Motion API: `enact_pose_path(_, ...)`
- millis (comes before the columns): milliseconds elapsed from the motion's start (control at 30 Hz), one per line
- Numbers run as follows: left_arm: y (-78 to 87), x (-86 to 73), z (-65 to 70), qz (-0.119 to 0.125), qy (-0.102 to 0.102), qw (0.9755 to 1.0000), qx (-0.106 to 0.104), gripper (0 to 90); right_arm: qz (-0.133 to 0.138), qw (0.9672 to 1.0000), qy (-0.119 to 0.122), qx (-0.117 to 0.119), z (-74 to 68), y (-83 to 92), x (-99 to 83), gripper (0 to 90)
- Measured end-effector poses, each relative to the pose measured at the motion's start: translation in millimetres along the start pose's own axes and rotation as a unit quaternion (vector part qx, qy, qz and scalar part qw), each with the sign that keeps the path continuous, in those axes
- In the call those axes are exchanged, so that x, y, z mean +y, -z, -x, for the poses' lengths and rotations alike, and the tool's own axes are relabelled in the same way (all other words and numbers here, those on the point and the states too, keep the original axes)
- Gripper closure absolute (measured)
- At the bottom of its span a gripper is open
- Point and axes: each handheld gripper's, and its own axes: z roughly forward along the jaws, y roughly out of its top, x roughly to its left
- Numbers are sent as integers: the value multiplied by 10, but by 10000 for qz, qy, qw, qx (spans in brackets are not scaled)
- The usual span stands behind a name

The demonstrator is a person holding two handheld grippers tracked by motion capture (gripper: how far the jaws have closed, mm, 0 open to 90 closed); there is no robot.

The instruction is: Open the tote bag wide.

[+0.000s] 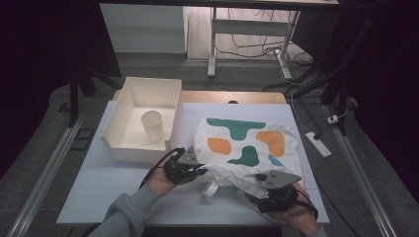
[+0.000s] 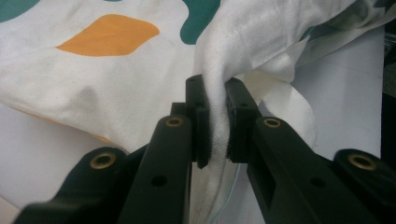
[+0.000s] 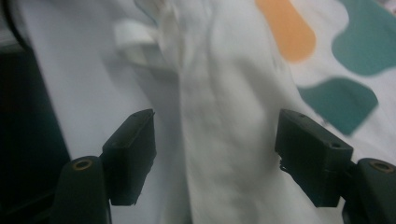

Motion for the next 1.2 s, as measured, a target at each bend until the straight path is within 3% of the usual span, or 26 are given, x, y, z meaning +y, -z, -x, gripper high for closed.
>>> enact_pose_path(200,-24,-15,-17,-41,32,10000,-37,817,-386,9989,146,-203,-18,-83,-60,298)
enact_pose_path(233,-26,-18,-19,-44,35,10000,-43,816,-513,9980,269,-270,-35,-121,-69,299)
enact_pose_path(333,-29,-21,-25,-70,38,10000,-56,816,-578,9971,361,-342,-45,-140,-78,324)
enact_pose_path(500,-31,-27,-36,-48,81,9999,-75,815,-434,9974,252,-518,-1,-80,-83,498)
enact_pose_path(633,-32,-33,-44,-60,96,9999,-80,815,-366,9973,353,-536,-1,-57,-72,569)
enact_pose_path(967,-16,-47,-59,-43,115,9999,-90,811,-16,9968,463,-659,-5,75,-1,630)
enact_pose_path(1200,-12,-44,-40,-63,58,9999,-112,809,136,9972,234,-699,35,97,-1,746)
